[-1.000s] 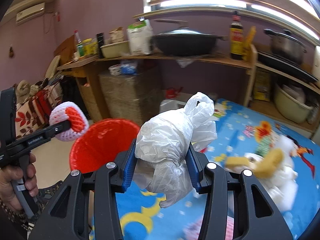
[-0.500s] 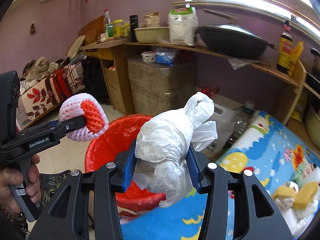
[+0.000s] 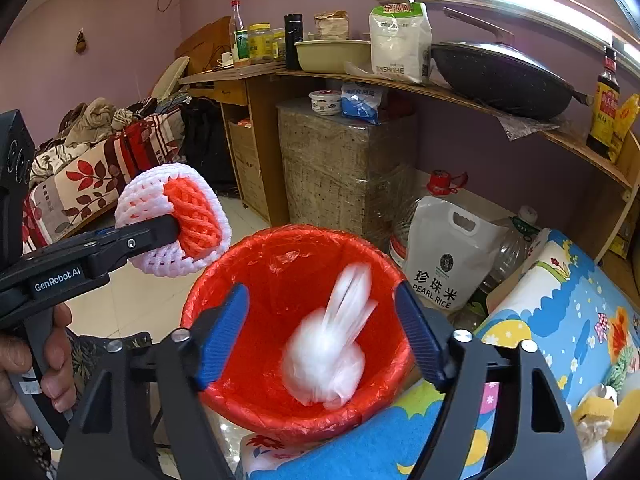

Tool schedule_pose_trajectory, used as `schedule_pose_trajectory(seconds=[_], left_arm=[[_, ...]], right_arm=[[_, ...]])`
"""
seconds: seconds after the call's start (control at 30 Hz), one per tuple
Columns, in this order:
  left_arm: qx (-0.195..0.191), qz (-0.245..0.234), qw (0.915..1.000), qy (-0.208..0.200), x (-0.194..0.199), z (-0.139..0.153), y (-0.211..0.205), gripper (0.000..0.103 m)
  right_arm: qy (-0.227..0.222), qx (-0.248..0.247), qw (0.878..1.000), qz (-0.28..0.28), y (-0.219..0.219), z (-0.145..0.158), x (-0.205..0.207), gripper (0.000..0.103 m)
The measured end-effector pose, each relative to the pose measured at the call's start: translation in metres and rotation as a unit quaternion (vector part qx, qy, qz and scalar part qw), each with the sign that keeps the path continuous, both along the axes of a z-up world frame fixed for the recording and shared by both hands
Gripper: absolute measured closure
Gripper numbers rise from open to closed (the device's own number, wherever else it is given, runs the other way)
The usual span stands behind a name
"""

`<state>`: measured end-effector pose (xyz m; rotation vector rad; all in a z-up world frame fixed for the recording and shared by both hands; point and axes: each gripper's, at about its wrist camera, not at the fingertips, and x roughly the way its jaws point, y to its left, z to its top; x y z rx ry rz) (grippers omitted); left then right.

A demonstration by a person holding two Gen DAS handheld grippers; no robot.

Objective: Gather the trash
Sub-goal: 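Carry the pink net and plastic bag over the red bin and open both tools, then move both open tools back over the bed toward the remaining trash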

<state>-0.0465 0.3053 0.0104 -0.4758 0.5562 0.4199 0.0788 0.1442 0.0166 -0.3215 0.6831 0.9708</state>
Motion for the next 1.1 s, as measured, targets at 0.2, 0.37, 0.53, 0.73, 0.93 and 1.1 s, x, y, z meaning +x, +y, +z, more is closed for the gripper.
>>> schedule_pose_trajectory(seconds=[0.2,0.37,0.53,0.73,0.93,1.1], left_arm=[[-0.010,-0.012,0.9998,0.012,0.009,-0.009,-0.004,0.032],[-0.008,-0.015,0.9998,0.014,0.011,-0.009,-0.009,0.026],[-0.006,-0.022,0.9997,0.008,0.011,-0.002,-0.018,0.026],[0.002,-0.044,0.9990,0.000,0.011,0.009,-0.040,0.026],[0.010,-0.068,0.9976,-0.008,0.011,0.022,-0.073,0.024],[0.014,-0.091,0.9957,-0.008,0.012,0.027,-0.102,0.021]], right_arm=[[-0.006,0.005,1.000,-0.022,-0.018,0.004,0.005,0.025],[-0.008,0.018,0.999,-0.049,-0.045,0.014,0.012,0.022],[-0.015,0.034,0.997,-0.073,-0.076,0.027,0.013,0.020],[-0.027,0.045,0.993,-0.110,-0.122,0.042,0.009,0.019],[-0.032,0.049,0.986,-0.157,-0.179,0.047,0.000,0.018],[-0.029,0.051,0.978,-0.199,-0.228,0.046,-0.006,0.018]])
